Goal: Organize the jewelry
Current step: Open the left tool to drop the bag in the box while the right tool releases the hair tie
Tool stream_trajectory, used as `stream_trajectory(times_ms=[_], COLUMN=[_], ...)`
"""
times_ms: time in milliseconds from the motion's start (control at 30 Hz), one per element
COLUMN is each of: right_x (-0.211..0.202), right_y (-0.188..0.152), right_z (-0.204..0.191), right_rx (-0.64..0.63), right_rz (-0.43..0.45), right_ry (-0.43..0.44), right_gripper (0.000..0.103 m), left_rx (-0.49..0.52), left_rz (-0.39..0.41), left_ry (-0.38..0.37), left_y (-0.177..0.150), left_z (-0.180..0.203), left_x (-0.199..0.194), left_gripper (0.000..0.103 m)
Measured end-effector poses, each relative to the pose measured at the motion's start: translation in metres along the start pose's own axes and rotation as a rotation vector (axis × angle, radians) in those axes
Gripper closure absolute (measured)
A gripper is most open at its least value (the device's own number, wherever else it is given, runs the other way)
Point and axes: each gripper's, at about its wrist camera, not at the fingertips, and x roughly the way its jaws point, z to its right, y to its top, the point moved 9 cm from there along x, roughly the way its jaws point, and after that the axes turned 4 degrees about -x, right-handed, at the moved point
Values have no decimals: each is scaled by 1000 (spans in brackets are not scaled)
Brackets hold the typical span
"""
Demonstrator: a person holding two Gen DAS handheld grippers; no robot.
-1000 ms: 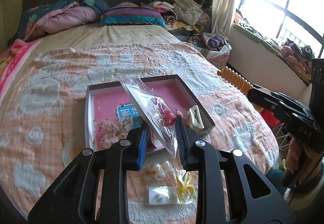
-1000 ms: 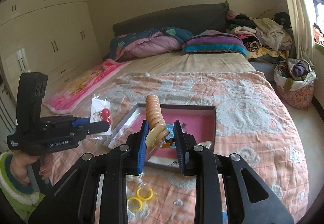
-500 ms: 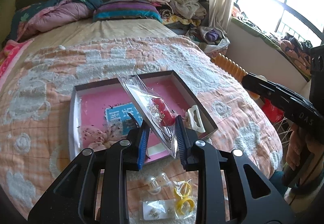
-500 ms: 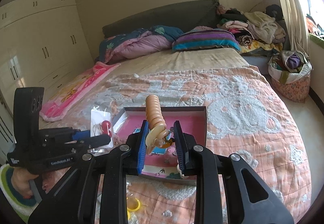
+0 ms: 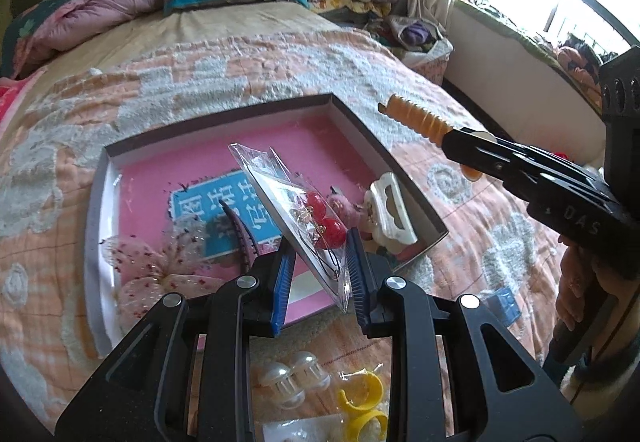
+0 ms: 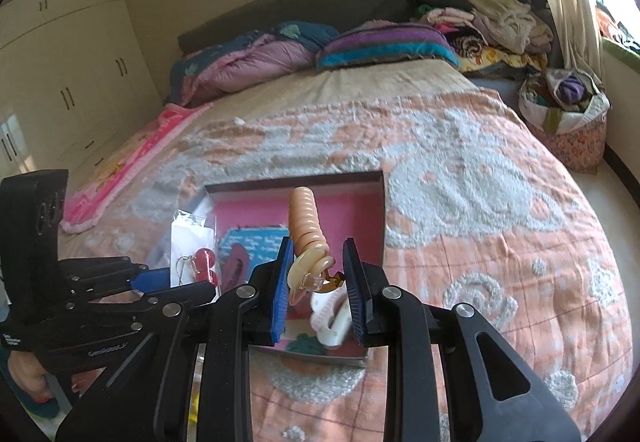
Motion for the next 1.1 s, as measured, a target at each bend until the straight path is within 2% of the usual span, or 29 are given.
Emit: stream_trajectory(times_ms=[467,733,800,1100], right_x=[37,56,58,62], right_y=[-15,-22,-23,-25], right_z=[7,5,3,1], right_rx=[-37,-31,-48,-46], right_rz=[-78,-140,-154,-181], right_ry=[-13,1,-17,-30], right_gripper=[79,79,79,76], left_rx=[-1,-10,-14,-25], left_rz=[-69,-83,-85,-79], left_ry=[10,11,7,-1], left_y=[-17,-22,-23,-27], left_z=[-2,-4,-4,-6], left_x=[31,36,36,30], left_gripper=[84,84,84,84])
